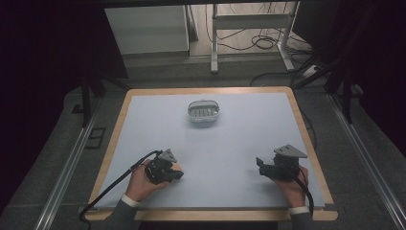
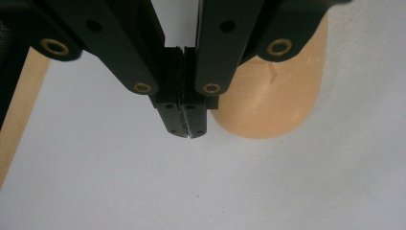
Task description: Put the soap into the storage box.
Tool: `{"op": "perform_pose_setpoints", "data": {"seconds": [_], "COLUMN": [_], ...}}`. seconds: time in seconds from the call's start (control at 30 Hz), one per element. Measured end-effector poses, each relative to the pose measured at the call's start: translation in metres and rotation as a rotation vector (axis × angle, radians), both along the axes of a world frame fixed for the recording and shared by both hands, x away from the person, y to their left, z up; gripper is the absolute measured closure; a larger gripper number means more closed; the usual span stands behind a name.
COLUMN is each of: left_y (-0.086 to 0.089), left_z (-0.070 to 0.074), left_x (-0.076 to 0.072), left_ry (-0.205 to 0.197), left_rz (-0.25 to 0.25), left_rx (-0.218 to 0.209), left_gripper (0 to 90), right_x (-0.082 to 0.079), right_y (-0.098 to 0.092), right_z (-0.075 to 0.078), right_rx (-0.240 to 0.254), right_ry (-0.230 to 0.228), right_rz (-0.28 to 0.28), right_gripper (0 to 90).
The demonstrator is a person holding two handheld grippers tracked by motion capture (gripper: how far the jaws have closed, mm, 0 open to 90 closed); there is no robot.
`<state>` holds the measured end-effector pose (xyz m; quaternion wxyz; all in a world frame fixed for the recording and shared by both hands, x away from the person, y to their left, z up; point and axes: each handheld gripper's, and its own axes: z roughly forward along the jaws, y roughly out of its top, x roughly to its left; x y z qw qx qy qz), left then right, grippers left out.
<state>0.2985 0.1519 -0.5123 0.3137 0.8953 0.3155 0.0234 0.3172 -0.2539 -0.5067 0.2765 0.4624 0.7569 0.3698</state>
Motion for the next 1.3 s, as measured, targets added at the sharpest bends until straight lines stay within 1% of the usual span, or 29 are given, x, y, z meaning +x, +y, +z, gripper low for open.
{"op": "perform_pose_setpoints", "data": {"seconds": [0.13, 0.17, 0.2, 0.23, 0.33, 0.37, 0.4, 0.5, 0.57, 0.6, 0.63, 0.67, 0.7, 0.73, 0.77, 0.8, 0.83, 0.87, 0.9, 0.93, 0.97, 1.03, 1.07, 1.1, 1.13, 1.17, 1.3], "left_y": [0.002, 0.004, 0.006, 0.011, 0.019, 0.019, 0.026, 0.036, 0.039, 0.041, 0.043, 0.045, 0.045, 0.047, 0.049, 0.051, 0.051, 0.052, 0.054, 0.054, 0.053, 0.053, 0.052, 0.051, 0.051, 0.048, 0.044], "left_z": [0.004, 0.006, 0.009, 0.015, 0.022, 0.022, 0.024, 0.026, 0.027, 0.028, 0.03, 0.031, 0.031, 0.032, 0.032, 0.032, 0.032, 0.032, 0.03, 0.03, 0.028, 0.027, 0.024, 0.023, 0.023, 0.019, 0.016], "left_x": [-0.002, -0.002, -0.003, -0.005, -0.008, -0.008, -0.009, -0.009, -0.009, -0.009, -0.011, -0.013, -0.013, -0.014, -0.014, -0.014, -0.014, -0.014, -0.015, -0.015, -0.016, -0.017, -0.017, -0.017, -0.017, -0.018, -0.017], "left_ry": [-0.015, -0.022, -0.033, -0.051, -0.073, -0.073, -0.08, -0.084, -0.088, -0.095, -0.096, -0.106, -0.106, -0.114, -0.114, -0.115, -0.115, -0.113, -0.114, -0.114, -0.109, -0.104, -0.095, -0.09, -0.09, -0.076, -0.07], "left_rz": [0.012, 0.016, 0.021, 0.038, 0.058, 0.058, 0.079, 0.111, 0.115, 0.118, 0.118, 0.119, 0.119, 0.128, 0.145, 0.159, 0.159, 0.166, 0.166, 0.166, 0.158, 0.157, 0.158, 0.153, 0.153, 0.132, 0.127], "left_rx": [-0.008, -0.016, -0.022, -0.031, -0.045, -0.045, -0.044, -0.054, -0.046, -0.037, -0.04, -0.022, -0.022, -0.023, -0.014, -0.01, -0.01, -0.012, 0.0, 0.0, 0.025, 0.029, 0.054, 0.071, 0.071, 0.086, 0.1], "left_gripper": [87.3, 87.3, 87.3, 87.1, 86.6, 86.5, 86.5, 84.3, 80.1, 80.1, 72.3, 69.1, 65.7, 65.7, 54.9, 50.3, 46.2, 46.2, 37.8, 33.4, 29.8, 26.2, 25.2, 24.0, 22.7, 21.8, 19.6], "right_x": [0.0, 0.0, 0.0, 0.0, 0.0, -0.001, -0.001, -0.001, 0.0, 0.0, 0.0, 0.0, 0.0, 0.0, 0.0, 0.0, 0.0, 0.0, 0.0, 0.0, 0.0, -0.001, 0.0, 0.0, 0.0, 0.0, 0.001], "right_y": [0.0, 0.0, 0.0, 0.0, 0.0, 0.0, 0.0, 0.0, 0.0, 0.0, 0.0, 0.001, 0.001, 0.001, 0.001, 0.001, 0.001, 0.001, 0.0, 0.0, 0.0, 0.0, 0.0, 0.0, 0.0, 0.0, 0.001], "right_z": [0.001, 0.001, 0.0, 0.0, 0.0, 0.0, 0.0, 0.0, 0.0, 0.0, -0.001, -0.002, -0.002, -0.002, -0.002, -0.002, -0.002, -0.001, -0.001, -0.001, -0.001, -0.001, -0.001, -0.001, -0.001, -0.002, -0.003], "right_rx": [-0.003, -0.003, -0.002, 0.0, -0.002, 0.0, 0.001, 0.0, -0.003, -0.003, -0.005, -0.006, -0.008, -0.008, -0.009, -0.009, -0.009, -0.011, -0.011, -0.011, -0.012, -0.013, -0.017, -0.014, -0.014, -0.015, -0.02], "right_ry": [-0.002, -0.002, -0.001, 0.0, 0.001, 0.0, -0.001, -0.002, -0.001, 0.0, 0.004, 0.006, 0.006, 0.006, 0.005, 0.004, 0.004, 0.003, 0.002, 0.002, 0.001, 0.001, 0.0, 0.002, 0.002, 0.003, 0.006], "right_rz": [0.001, 0.001, 0.0, -0.002, -0.003, -0.002, -0.003, -0.002, -0.002, 0.0, -0.001, -0.002, -0.002, -0.002, -0.001, -0.002, -0.002, -0.001, -0.002, -0.002, -0.004, -0.004, -0.003, -0.003, -0.003, -0.002, -0.002], "right_gripper": [10.3, 10.3, 10.3, 10.2, 10.3, 10.3, 10.3, 10.3, 10.3, 10.3, 10.3, 10.2, 10.3, 10.3, 10.3, 10.3, 10.3, 10.2, 10.2, 10.2, 10.3, 10.2, 10.3, 10.3, 10.3, 10.2, 10.2]}}
